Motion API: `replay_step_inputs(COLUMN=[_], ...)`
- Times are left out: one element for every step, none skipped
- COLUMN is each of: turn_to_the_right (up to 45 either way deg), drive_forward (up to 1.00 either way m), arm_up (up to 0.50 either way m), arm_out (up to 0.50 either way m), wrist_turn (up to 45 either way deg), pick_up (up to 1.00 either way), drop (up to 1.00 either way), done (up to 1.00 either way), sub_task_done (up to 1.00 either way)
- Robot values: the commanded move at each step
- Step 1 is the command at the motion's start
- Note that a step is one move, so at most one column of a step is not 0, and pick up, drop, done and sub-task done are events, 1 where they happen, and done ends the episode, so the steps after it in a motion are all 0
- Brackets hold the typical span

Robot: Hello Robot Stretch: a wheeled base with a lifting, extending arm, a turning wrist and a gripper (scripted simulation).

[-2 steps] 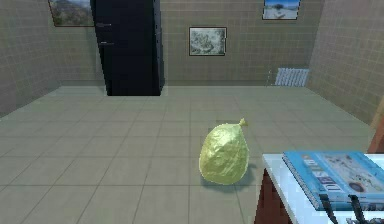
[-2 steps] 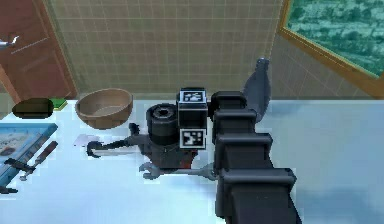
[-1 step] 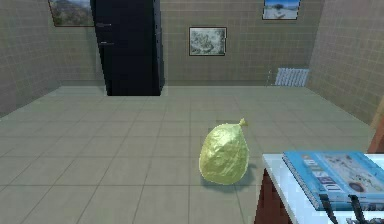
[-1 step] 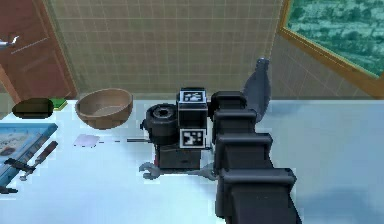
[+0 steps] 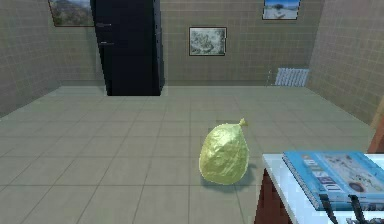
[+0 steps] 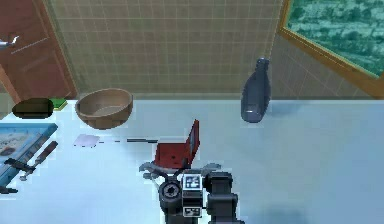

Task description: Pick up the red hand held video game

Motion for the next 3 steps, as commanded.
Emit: replay_step_inputs(turn_to_the_right=[0.0, 0.0, 0.0], drive_forward=[0.00, 0.00, 0.00], arm_up=[0.00, 0.10, 0.00], arm_out=[0.00, 0.00, 0.00], wrist_turn=[0.0, 0.0, 0.0], pick_up=[1.00, 0.00, 0.00], drop=[0.00, 0.00, 0.00], done=[0.00, 0.00, 1.00], sub_task_done=[0.00, 0.00, 0.00])
